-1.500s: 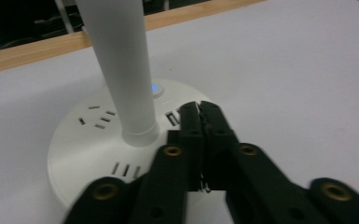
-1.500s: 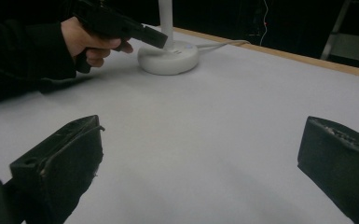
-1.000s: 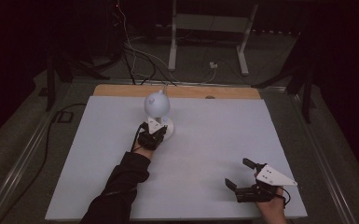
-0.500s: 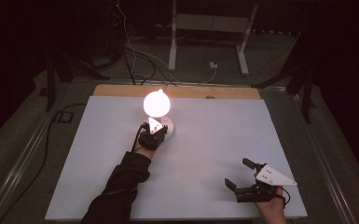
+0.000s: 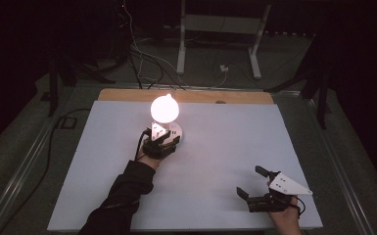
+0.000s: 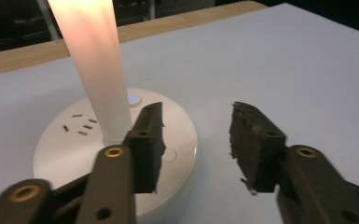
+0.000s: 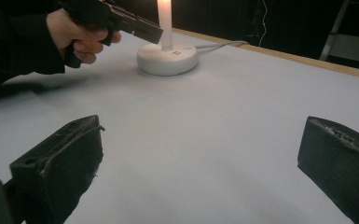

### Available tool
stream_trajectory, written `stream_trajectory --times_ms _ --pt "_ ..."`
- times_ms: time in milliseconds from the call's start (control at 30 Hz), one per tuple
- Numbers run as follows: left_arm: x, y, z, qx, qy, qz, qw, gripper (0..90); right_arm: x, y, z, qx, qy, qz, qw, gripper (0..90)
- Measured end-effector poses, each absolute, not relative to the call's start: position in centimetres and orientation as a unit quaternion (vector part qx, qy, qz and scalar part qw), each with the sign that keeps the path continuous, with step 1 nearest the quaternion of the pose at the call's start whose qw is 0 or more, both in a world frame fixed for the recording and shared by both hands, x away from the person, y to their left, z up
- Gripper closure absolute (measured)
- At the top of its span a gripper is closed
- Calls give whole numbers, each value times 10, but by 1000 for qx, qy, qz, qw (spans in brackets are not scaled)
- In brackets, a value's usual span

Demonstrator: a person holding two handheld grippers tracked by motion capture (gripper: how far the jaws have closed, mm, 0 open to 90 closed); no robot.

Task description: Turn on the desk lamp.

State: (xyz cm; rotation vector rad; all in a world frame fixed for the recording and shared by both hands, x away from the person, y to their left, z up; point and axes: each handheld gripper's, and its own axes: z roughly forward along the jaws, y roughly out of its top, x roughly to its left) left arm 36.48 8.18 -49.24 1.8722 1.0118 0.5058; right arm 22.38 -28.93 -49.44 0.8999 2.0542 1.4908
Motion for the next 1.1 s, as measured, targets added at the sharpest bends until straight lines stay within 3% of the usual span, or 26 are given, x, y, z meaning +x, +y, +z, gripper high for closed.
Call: stream_trajectory --times_ms 133,333,400,533,1100 --pt "362 83 -488 770 407 199 450 390 224 -289 -494 326 744 540 224 0" --pt "354 91 -478 771 407 181 455 282 224 -289 -494 326 744 539 223 0" --pt "351 97 -473 773 405 167 458 166 225 -288 -494 325 744 539 222 0" --pt "350 102 -470 781 407 147 451 18 225 -288 -495 325 745 538 222 0" --pt "325 160 -472 794 418 143 418 5 225 -286 -495 325 747 537 220 0"
